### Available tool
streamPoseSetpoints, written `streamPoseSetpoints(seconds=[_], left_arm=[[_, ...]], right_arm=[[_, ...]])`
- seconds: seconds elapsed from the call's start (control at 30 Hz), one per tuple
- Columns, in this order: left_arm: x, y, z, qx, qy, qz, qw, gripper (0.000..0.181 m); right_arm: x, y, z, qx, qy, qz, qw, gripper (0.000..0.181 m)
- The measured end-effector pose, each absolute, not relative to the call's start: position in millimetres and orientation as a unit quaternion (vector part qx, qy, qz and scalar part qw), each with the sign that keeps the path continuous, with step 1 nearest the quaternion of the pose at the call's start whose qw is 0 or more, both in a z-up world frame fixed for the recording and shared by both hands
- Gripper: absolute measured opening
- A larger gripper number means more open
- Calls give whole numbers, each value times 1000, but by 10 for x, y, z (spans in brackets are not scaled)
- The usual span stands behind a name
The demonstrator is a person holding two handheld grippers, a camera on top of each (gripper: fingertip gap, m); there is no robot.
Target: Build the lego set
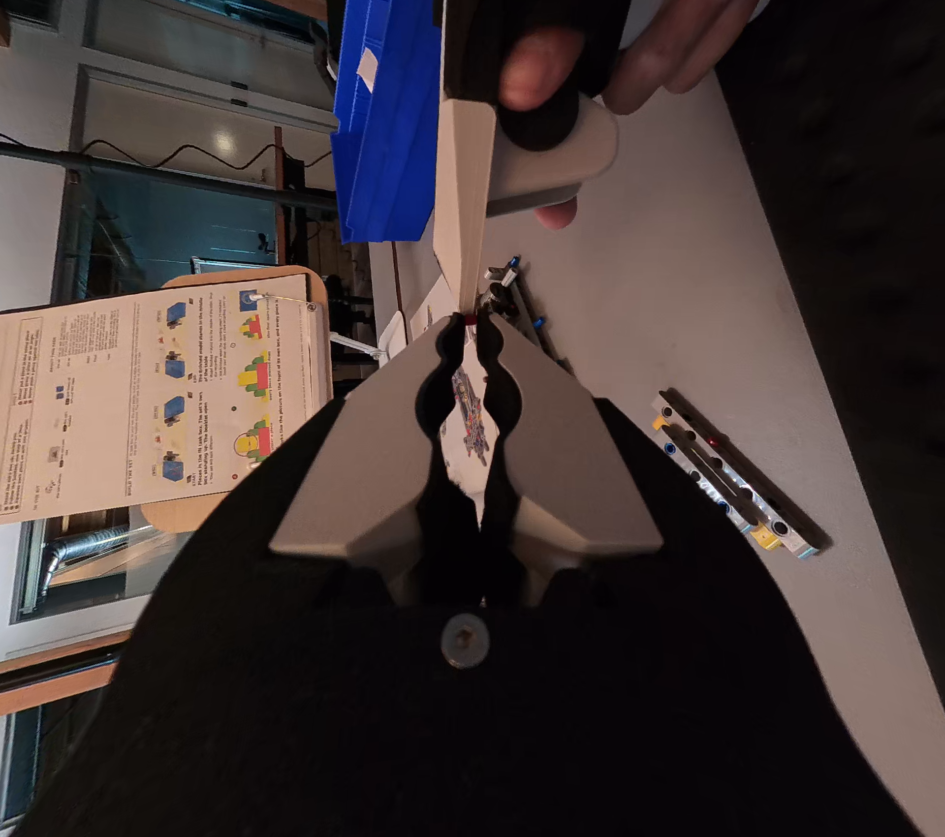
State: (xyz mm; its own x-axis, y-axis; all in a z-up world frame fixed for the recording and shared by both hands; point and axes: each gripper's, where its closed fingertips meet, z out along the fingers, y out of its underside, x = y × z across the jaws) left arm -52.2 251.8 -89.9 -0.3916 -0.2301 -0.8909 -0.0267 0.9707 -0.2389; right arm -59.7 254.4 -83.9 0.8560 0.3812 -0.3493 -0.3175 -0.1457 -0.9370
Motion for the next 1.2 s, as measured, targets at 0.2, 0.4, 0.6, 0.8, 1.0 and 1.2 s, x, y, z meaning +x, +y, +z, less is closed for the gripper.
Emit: streamPoseSetpoints(seconds=[0.2, 0.4, 0.6, 0.8, 1.0, 1.2], left_arm=[[-524, 2530, -875, -70, 823, -81, 557, 2], [-530, 2534, -873, -66, 821, -70, 562, 2], [-588, 2598, -904, -129, 838, -124, 516, 3], [-939, 3081, -1439, -437, 841, -246, 205, 23], [-1184, 2998, -1687, -547, 783, -288, -63, 26], [-1167, 2972, -1937, -549, 784, -259, -131, 26]], right_arm=[[-601, 2549, -844, -708, -20, 276, 650, 5], [-605, 2550, -845, -710, -21, 271, 650, 4], [-607, 2554, -858, -715, -34, 248, 653, 4], [-615, 2563, -878, -721, -44, 236, 650, 4], [-635, 2548, -861, -716, -51, 242, 653, 4], [-597, 2522, -816, -704, -41, 255, 662, 3]])
